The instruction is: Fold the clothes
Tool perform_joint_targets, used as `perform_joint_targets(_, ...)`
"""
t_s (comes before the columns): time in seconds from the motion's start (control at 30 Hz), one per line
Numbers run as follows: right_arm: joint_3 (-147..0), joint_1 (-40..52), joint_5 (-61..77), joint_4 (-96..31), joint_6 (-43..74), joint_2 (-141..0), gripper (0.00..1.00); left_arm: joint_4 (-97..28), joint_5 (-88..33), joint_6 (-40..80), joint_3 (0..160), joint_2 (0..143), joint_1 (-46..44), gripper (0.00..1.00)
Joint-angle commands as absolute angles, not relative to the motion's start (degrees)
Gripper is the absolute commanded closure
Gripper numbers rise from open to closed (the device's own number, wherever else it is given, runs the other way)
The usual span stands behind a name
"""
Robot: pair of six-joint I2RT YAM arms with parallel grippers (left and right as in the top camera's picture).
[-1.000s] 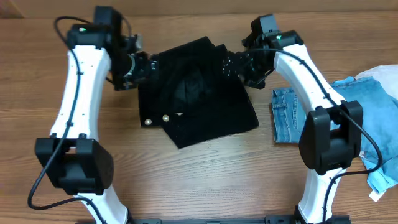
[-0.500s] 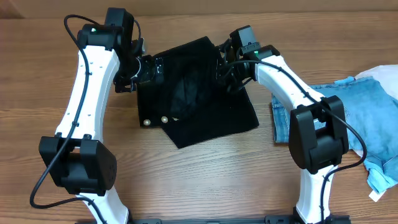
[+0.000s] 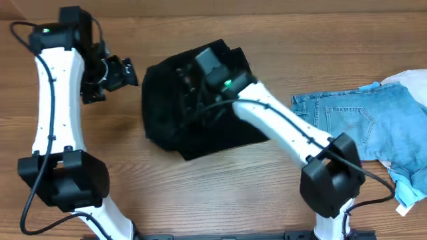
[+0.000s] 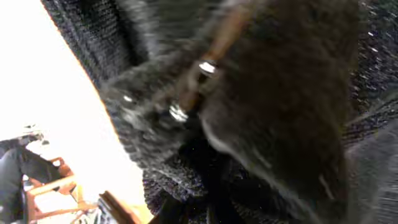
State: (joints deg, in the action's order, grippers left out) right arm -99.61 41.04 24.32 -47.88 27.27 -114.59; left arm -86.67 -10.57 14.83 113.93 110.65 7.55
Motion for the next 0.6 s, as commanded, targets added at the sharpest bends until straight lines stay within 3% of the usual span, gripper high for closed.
perform_joint_targets(0.0,-101.03,45.34,24.58,-45.80,31.94,-112.86,0.96,-89.32,-10.09,13.91,122.58,108.92,11.49,0.04)
perform_joint_targets(0.17,-101.01,50.24,28.38,-38.63,38.33,-112.90,0.96,-96.82,-10.35,13.89,141.03,108.75,20.25,0.03)
perform_joint_targets(0.37,-100.99,57.19,27.92,-27.14,46.87,-116.03,0.93,-96.82,-10.55,13.93,142.26,107.55,21.34,0.03)
perform_joint_targets(0.4,-100.99,57.80,27.90,-26.20,47.33,-116.60,0.84,-96.82,-10.57,13.93,142.26,107.55,21.34,0.03)
perform_joint_targets(0.43,-100.99,58.59,27.92,-24.64,47.86,-117.69,0.68,-96.79,-10.57,13.93,142.23,107.55,21.32,0.02)
perform_joint_targets(0.47,-100.99,59.20,27.90,-23.57,47.81,-118.78,0.42,-96.82,-10.92,13.89,142.23,107.55,21.32,0.03)
perform_joint_targets(0.5,-100.99,59.29,27.90,-23.81,47.62,-119.17,0.32,-96.82,-12.25,13.50,142.23,107.55,21.32,0.03)
perform_joint_targets(0.57,-101.01,58.67,27.70,-24.82,45.63,-118.85,0.22,-96.82,-14.09,13.47,142.23,107.55,21.30,0.02)
